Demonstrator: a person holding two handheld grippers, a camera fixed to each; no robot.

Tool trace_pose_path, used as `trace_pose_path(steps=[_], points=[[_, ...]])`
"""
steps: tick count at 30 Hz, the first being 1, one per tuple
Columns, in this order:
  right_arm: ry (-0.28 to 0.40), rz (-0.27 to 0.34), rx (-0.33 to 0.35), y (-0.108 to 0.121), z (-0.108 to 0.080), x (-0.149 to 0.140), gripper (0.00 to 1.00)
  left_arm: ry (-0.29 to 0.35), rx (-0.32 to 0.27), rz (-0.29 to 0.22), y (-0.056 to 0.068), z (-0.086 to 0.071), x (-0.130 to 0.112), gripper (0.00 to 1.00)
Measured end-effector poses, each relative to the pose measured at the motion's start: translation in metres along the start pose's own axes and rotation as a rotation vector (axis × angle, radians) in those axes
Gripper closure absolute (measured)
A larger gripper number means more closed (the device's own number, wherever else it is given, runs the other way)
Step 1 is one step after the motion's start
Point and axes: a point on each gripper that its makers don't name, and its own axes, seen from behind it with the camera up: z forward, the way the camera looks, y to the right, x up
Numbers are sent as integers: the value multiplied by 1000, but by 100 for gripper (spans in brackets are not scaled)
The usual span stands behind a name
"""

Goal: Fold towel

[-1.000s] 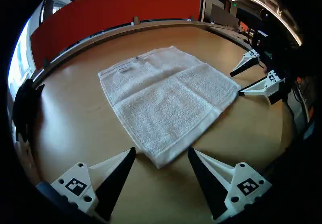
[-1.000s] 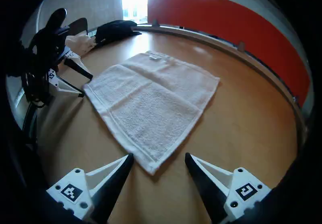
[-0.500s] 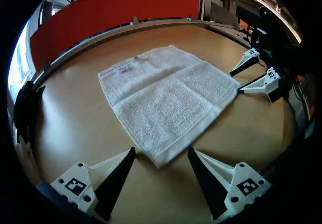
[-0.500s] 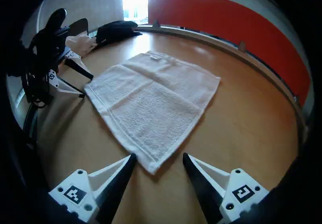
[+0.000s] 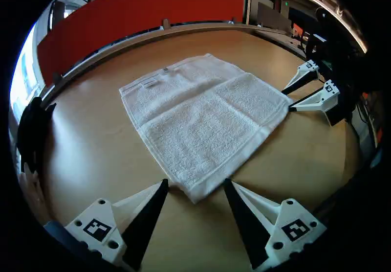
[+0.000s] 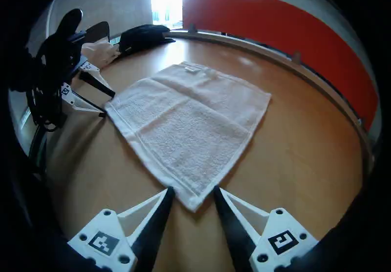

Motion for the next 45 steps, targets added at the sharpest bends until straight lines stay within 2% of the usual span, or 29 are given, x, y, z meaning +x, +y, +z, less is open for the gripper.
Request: trace_pose_path(steps=[5,9,13,15,17,25,29,39,45], points=[[-5,2,7,-1,0,0,54,-6,-3,3,2,0,0,26],[-8,2,13,-2,0,1,54,-13,-9,11,5,1,1,37],[-9,0,20,-4,0,1,62,-19,-12,12,8,1,1,47],[-10,2,23,-5,0,1,67,-22,-11,10,8,1,1,48],[-11,6,27,-6,0,1,73,-26,-8,7,6,1,1,55],[-14,35,73,-20,0,4,81,-31,23,-20,-2,2,2,85],[-12,54,71,-22,-2,7,87,-29,30,-25,-1,2,2,85],[1,72,66,-22,-7,14,88,-36,33,-60,-1,0,4,86],[27,70,54,-19,-16,28,88,-30,29,-95,4,-8,11,86]])
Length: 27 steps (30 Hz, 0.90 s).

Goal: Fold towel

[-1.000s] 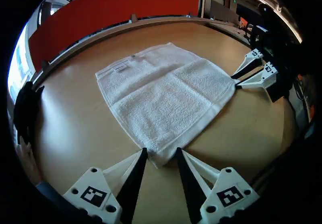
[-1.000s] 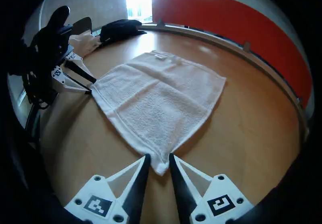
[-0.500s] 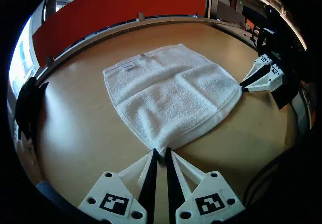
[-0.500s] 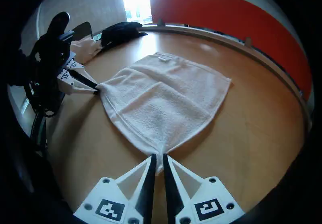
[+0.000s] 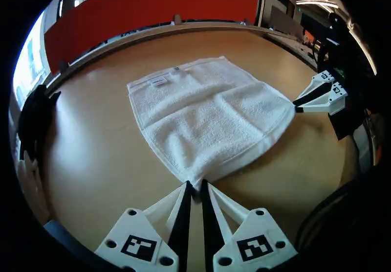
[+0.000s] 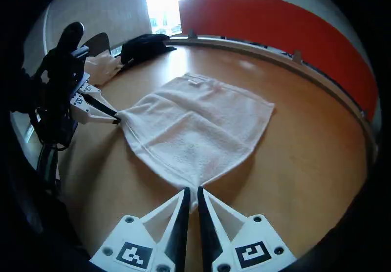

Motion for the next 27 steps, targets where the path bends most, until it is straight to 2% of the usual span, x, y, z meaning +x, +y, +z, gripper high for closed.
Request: trace_pose_path(steps=[9,15,27], points=[[58,-2,-8,2,-23,32,88,15,4,-44,4,-22,20,86],[86,-3,-7,0,-41,49,88,4,-4,-45,8,-38,31,86],[95,-4,14,-14,-84,65,88,-8,-32,-51,21,-74,47,86]])
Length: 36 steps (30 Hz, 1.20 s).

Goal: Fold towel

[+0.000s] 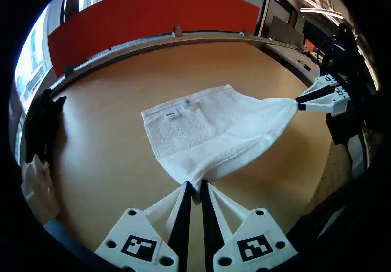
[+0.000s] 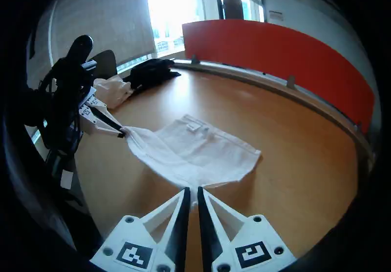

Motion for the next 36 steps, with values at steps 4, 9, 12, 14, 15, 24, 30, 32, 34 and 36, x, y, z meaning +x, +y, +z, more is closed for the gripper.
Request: trace_pose_path(steps=[4,9,12,14,15,24,30,32,34,36], points=[[-1,2,5,-5,-12,4,88,0,-5,-8,5,-11,3,86],[-9,-1,8,-10,-23,5,88,-3,-11,-27,12,-23,4,86],[-18,-6,11,-13,-28,3,88,-10,-15,-43,18,-30,1,86],[-22,-8,15,-15,-30,2,88,-9,-16,-51,20,-34,-1,86],[-24,-9,17,-16,-31,2,88,-9,-16,-55,21,-36,-2,86],[-30,-15,19,-14,-30,1,88,-13,-17,-74,25,-37,-6,86],[-30,-18,16,-12,-27,2,88,-12,-15,-72,22,-35,-3,86],[-30,-20,15,-10,-24,3,88,-12,-13,-73,20,-32,-1,86],[-31,-21,15,-7,-20,4,88,-12,-9,-77,18,-28,2,86],[-32,-19,15,-3,-16,5,88,-12,-5,-83,15,-24,5,86]])
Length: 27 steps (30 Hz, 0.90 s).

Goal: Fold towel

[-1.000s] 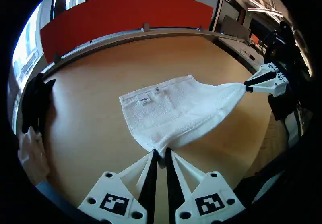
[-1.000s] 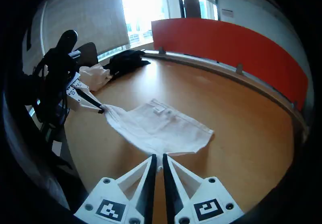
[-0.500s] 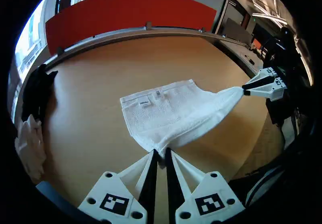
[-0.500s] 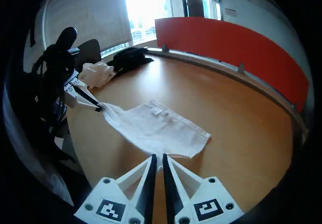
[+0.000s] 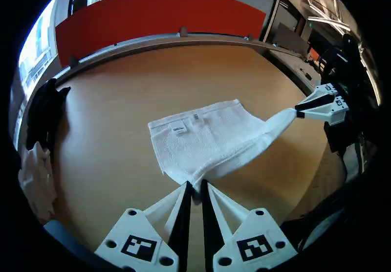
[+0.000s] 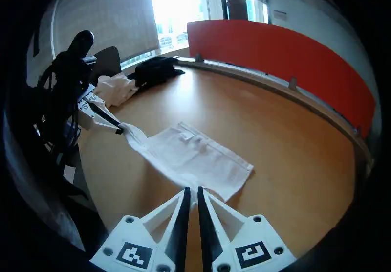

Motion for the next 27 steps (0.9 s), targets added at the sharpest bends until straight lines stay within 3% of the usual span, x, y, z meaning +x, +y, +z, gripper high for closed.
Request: trace_pose_path(steps=[18,27], points=[[-25,5,-39,56,51,12,88,-11,14,-106,-34,60,39,86],[-46,21,-36,65,66,5,88,-32,24,-85,-45,78,40,86]])
